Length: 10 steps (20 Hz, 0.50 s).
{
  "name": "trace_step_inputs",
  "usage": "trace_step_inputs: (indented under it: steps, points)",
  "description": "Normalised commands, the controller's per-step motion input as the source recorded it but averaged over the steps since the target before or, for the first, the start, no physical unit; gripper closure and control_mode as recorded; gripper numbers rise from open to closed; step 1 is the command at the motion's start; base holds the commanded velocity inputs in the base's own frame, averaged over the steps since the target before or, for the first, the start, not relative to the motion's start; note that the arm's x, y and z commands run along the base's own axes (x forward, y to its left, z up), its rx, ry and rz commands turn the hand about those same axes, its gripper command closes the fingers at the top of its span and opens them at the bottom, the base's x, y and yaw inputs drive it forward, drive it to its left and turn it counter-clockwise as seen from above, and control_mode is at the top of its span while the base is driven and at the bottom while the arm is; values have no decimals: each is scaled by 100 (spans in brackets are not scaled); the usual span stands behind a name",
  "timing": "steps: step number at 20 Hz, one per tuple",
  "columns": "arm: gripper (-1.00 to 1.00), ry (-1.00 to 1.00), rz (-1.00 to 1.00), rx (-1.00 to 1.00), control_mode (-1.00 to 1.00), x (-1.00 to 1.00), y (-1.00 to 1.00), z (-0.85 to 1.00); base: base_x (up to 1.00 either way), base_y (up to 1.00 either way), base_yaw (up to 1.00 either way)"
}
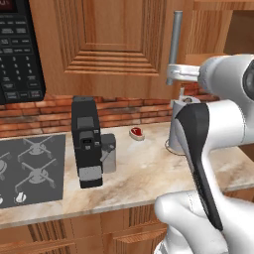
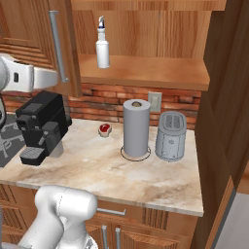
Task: Pick the dish brush and spray from the cabinet and place them on the counter.
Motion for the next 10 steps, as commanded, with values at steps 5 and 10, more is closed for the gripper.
trace_step_inputs:
  steps: [5,10]
  points:
    - [100,-1,0,6,-100,-9,-30,27,0,0,0]
    - [100,-6,5,6,-100,-4,-33,16,0,0,0]
